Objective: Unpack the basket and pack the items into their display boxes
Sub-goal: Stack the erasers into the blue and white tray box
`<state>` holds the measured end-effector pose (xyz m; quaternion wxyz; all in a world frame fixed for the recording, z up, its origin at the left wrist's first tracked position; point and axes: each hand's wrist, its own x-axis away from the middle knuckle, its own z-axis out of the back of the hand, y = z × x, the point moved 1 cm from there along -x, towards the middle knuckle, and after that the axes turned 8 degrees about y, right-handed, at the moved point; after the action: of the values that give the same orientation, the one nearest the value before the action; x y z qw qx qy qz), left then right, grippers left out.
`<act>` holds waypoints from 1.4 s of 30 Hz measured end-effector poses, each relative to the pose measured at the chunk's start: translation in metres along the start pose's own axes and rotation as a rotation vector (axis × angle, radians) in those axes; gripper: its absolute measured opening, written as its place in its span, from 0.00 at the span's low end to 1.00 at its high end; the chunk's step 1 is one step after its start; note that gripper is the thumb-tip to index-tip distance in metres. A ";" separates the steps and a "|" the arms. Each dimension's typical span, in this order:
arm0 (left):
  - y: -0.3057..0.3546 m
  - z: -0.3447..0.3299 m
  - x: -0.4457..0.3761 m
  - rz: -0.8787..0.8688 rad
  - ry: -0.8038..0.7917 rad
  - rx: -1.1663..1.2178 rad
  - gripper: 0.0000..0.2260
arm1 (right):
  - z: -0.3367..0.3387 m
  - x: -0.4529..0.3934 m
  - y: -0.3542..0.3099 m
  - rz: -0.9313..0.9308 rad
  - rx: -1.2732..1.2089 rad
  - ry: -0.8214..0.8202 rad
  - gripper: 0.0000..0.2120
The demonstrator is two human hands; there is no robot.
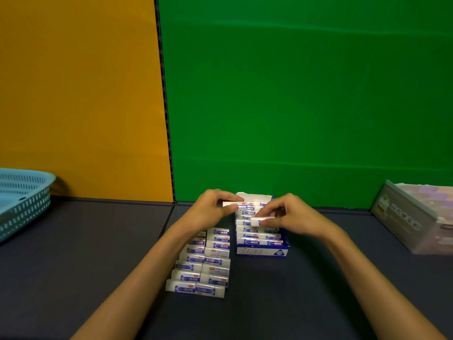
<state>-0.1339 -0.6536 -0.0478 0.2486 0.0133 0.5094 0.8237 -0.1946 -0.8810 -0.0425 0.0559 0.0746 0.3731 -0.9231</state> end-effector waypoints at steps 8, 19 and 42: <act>0.000 -0.037 0.007 -0.130 -0.165 -0.460 0.15 | -0.002 0.014 0.008 -0.022 0.205 -0.117 0.08; 0.015 -0.046 0.006 -0.220 -0.287 -0.611 0.11 | -0.002 0.003 0.001 -0.053 0.301 -0.269 0.13; 0.026 -0.039 -0.006 -0.225 -0.436 -0.668 0.13 | 0.000 -0.005 0.005 -0.113 0.306 -0.394 0.12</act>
<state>-0.1497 -0.6986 -0.0429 0.4296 0.0505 0.1475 0.8894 -0.1890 -0.8842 -0.0448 0.0638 -0.1199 0.2145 -0.9672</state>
